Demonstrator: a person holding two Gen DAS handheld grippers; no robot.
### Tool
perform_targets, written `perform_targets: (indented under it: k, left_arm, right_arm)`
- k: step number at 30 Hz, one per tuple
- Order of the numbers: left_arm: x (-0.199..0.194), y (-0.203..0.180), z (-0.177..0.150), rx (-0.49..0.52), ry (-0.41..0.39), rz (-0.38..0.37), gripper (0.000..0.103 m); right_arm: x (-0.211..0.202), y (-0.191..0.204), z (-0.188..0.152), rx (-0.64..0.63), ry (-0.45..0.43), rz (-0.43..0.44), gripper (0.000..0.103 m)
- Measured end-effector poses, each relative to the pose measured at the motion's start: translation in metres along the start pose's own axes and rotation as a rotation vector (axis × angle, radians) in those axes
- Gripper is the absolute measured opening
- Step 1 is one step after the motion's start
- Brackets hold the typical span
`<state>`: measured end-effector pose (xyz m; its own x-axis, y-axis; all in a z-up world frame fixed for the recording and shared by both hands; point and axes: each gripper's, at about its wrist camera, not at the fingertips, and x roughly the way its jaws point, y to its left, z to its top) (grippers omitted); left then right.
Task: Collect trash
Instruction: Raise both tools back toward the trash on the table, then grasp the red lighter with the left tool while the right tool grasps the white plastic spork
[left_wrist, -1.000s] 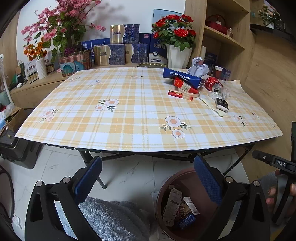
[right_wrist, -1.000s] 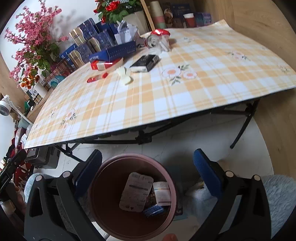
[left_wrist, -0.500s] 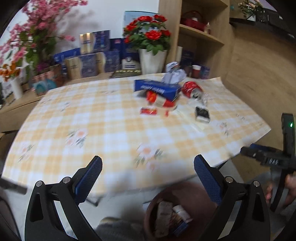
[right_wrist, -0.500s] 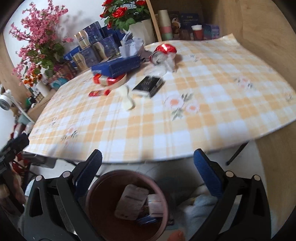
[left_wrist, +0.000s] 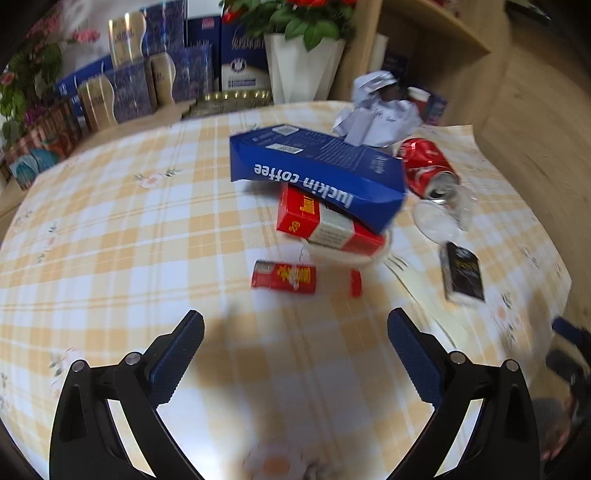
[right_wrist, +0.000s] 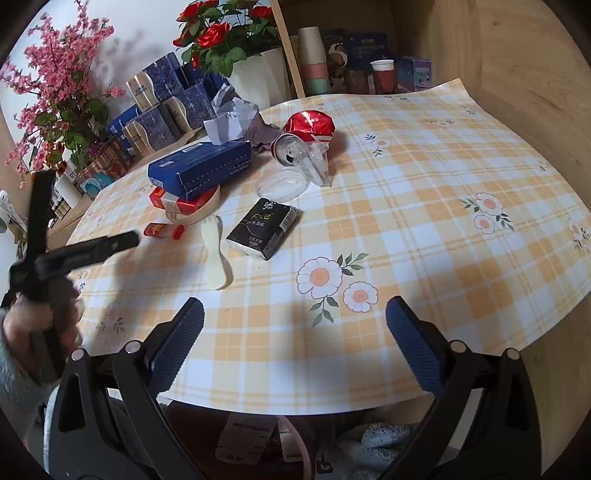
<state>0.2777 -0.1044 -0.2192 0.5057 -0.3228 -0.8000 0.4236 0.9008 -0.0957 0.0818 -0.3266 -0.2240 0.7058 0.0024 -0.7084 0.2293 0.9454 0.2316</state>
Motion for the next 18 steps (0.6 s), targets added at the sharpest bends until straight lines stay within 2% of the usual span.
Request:
perform_targets:
  k: [5,11,15,18]
  left_arm:
    - [0.027,-0.01,0.011,0.019,0.041,0.062,0.097]
    - [0.046,-0.014,0.017,0.028,0.069,0.1,0.097]
    - [0.053,-0.01,0.021,-0.018,0.083,0.098,0.097]
    - [0.056,-0.015,0.021,0.018,0.082,0.125,0.097]
  right_arm:
    - [0.007,-0.004,0.0,0.012,0.01,0.006,0.097]
    - [0.012,-0.002,0.002,-0.01,0.01,0.014,0.097]
    - [0.014,0.0,0.003,-0.018,0.008,0.027,0.097]
    - [0.016,0.004,0.004,-0.037,0.007,0.031,0.095]
